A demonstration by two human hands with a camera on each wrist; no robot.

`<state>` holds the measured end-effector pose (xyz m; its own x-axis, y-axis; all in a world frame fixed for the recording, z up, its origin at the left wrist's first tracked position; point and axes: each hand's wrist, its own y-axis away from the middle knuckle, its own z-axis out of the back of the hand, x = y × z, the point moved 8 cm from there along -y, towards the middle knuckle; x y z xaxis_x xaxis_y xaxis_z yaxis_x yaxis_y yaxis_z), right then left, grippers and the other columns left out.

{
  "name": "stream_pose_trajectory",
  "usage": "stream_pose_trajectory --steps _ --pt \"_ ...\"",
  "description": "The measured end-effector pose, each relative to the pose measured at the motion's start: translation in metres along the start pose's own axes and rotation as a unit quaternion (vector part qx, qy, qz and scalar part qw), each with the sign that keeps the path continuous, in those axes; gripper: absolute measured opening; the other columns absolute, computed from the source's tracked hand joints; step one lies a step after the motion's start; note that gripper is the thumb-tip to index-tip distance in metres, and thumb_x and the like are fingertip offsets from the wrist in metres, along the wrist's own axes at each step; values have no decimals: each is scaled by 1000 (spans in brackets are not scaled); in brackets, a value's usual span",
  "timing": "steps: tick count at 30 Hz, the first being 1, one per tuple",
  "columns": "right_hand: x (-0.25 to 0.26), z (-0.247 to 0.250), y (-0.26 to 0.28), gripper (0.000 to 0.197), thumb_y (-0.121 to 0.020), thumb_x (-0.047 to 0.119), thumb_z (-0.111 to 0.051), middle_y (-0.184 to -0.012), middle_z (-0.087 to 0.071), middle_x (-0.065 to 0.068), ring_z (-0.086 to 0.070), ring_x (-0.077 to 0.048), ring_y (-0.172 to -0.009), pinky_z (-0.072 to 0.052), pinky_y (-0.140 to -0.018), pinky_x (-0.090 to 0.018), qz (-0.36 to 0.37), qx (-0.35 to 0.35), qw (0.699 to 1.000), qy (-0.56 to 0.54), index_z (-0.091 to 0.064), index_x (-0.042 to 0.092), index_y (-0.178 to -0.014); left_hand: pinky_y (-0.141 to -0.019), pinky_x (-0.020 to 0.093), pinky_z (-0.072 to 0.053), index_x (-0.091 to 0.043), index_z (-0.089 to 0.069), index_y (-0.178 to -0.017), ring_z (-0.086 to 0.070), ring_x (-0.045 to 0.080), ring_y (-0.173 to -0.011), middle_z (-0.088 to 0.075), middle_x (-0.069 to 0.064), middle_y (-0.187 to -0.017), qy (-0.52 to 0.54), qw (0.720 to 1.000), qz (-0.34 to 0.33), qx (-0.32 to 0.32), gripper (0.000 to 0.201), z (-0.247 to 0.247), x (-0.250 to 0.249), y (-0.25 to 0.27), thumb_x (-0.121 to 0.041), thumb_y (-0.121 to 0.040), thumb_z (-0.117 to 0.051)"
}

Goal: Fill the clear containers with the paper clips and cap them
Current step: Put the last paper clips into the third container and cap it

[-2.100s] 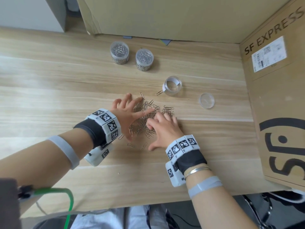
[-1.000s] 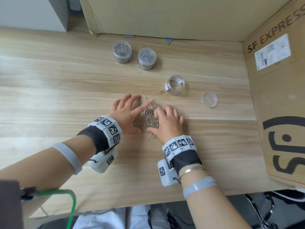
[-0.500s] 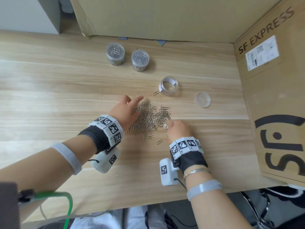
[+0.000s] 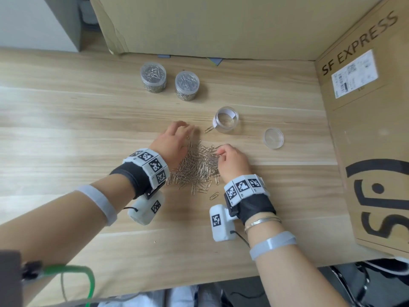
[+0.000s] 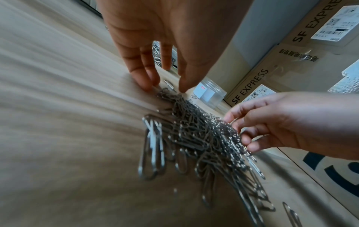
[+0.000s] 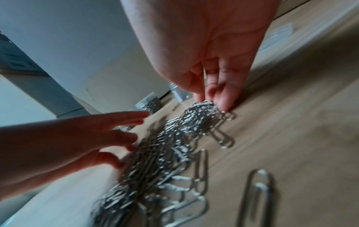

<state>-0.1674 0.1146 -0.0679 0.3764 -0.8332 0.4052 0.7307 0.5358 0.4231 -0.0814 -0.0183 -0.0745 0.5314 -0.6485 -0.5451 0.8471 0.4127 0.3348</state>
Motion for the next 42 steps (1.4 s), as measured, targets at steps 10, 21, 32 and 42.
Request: stream_pose_trajectory --steps 10,21,32,42 --pt "-15 11 -5 30 -88 3 -40 -118 -56 -6 -54 -22 -106 -42 -87 -29 1 7 1000 13 -56 13 -113 -93 39 -47 -39 -31 -136 -46 28 -113 -33 3 -132 -46 998 -26 36 48 -5 -17 -29 -21 -92 -38" --pt "16 -6 -2 61 -73 43 -71 -126 -43 2 -46 -13 -111 -37 -95 -24 91 73 993 9 -44 23 -125 -105 38 -36 -35 -46 -126 -38 21 -121 -34 1 -132 -30 990 -40 129 57 -6 -2 -4 -36 -73 -69" --pt "32 -20 -6 68 -68 38 -76 -122 -42 2 -50 -19 -107 -49 -86 -35 148 71 981 105 -44 34 -128 -104 35 -34 -22 -26 -139 -32 23 -123 -29 4 -137 -80 990 -16 112 90 -15 0 9 -33 -65 -76" --pt "31 -16 -18 29 -82 15 -62 -116 -56 -1 -57 -22 -99 -50 -78 -36 148 64 985 59 -57 18 -111 -88 34 -39 -11 -46 -126 -53 32 -104 -47 13 -118 -23 997 -24 70 45 -11 -13 -4 -15 -83 -58"
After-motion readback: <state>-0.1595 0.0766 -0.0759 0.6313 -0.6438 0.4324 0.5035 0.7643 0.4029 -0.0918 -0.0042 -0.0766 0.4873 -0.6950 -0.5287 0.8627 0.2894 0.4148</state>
